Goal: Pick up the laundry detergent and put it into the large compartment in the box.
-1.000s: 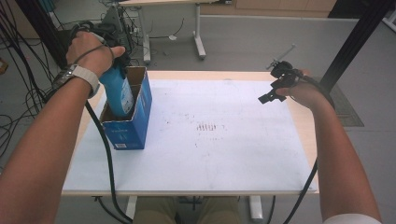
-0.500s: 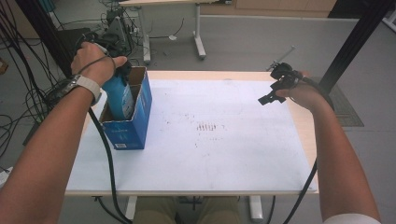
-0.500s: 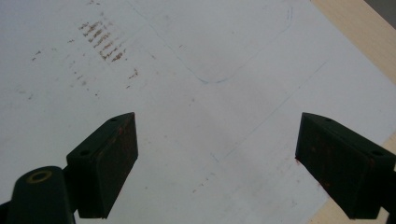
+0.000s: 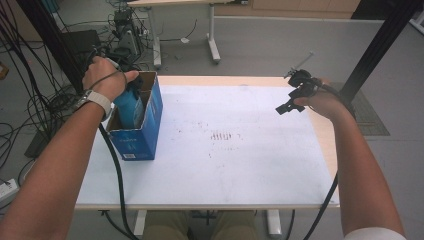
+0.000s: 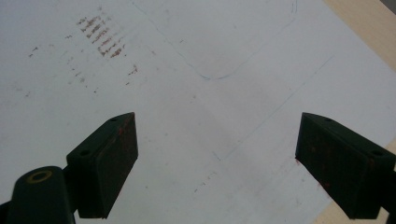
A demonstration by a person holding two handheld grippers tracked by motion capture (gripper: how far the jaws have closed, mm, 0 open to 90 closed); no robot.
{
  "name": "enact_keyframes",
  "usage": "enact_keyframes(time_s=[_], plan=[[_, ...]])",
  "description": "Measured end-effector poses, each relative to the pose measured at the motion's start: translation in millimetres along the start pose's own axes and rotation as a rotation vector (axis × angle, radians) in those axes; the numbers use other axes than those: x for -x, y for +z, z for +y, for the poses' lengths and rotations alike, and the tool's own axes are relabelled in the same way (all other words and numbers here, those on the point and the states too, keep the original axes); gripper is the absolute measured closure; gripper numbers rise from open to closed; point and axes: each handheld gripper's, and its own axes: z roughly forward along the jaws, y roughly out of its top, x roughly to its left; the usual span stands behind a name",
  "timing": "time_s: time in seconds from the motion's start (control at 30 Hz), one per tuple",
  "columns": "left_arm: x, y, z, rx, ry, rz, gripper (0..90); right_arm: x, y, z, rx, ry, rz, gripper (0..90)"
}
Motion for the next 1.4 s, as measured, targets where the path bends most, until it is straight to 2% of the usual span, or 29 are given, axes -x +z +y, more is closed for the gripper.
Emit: enact_keyframes(time_s=[0.23, 0.67, 0.73, 0.87, 1.03, 1.1, 1.17, 1.4], plan=[[2.1, 7.9, -1.4, 0.004, 0.018, 0.005, 37.3, 0.1, 2.7, -1.2, 0.003, 0.001, 0.003, 13.2], [4.6, 26.2, -3.7, 0.012, 0.024, 0.009, 37.3, 3.6, 4.9, -7.7, -0.001, 0.015, 0.007, 13.2], [5.8, 29.7, -1.5, -0.004, 0.026, 0.011, 37.3, 3.7, 5.3, -7.7, 0.000, 0.014, 0.008, 13.2], [4.9, 35.2, -3.9, 0.010, 0.032, 0.003, 37.3, 3.7, 8.1, -7.7, -0.002, 0.018, 0.013, 13.2], [5.5, 41.2, -1.0, -0.011, 0.038, 0.003, 37.3, 4.4, 10.6, -8.4, -0.006, 0.017, 0.013, 13.2], [5.4, 42.5, -2.8, 0.003, 0.038, 0.003, 37.3, 4.6, 10.9, -8.4, -0.009, 0.017, 0.014, 13.2], [6.1, 44.9, 0.3, -0.015, 0.041, 0.008, 37.2, 4.9, 10.7, -9.9, -0.005, 0.021, 0.016, 13.3], [5.0, 52.9, -0.7, -0.016, 0.043, 0.001, 37.2, 5.9, 10.8, -12.5, -0.008, 0.028, 0.014, 13.2]])
